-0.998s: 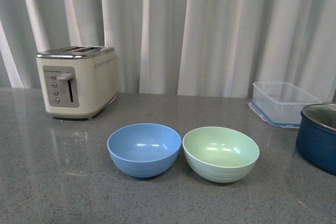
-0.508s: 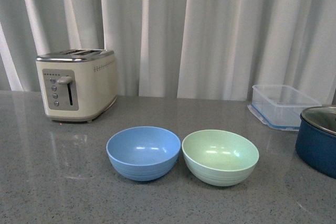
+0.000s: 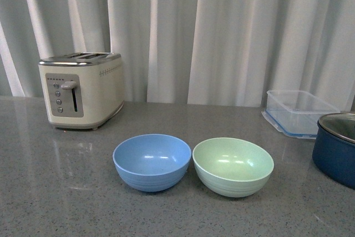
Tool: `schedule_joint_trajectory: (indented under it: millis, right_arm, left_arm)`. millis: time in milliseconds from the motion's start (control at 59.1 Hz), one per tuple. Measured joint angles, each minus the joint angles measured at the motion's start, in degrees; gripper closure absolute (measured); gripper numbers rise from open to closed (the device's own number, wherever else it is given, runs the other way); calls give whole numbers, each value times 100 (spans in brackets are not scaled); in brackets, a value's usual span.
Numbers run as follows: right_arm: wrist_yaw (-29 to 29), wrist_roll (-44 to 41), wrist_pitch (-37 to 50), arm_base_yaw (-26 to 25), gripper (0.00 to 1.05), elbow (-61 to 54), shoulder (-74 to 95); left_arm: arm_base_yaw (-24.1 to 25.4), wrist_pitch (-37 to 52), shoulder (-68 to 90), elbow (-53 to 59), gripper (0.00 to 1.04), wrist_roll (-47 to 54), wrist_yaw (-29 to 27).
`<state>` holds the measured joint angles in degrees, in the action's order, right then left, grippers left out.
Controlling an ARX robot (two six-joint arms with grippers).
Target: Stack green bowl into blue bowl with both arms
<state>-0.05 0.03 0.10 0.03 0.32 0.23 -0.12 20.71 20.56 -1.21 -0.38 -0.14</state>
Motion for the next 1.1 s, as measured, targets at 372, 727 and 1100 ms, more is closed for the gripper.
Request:
schedule_joint_trajectory:
  millis: [372,727,1100]
  right_arm:
    - [0,-2,0,0,10,0,0]
    - [-2,-2,0,0,10,0,0]
    - [173,254,-2181,240,10,1049,1484]
  left_arm:
    - [0,-791,-800,0,101,-2,0]
    - [0,-2050,-2033,0,101,7,-4]
    - [0,-2068,-2033,0,60,9,-2]
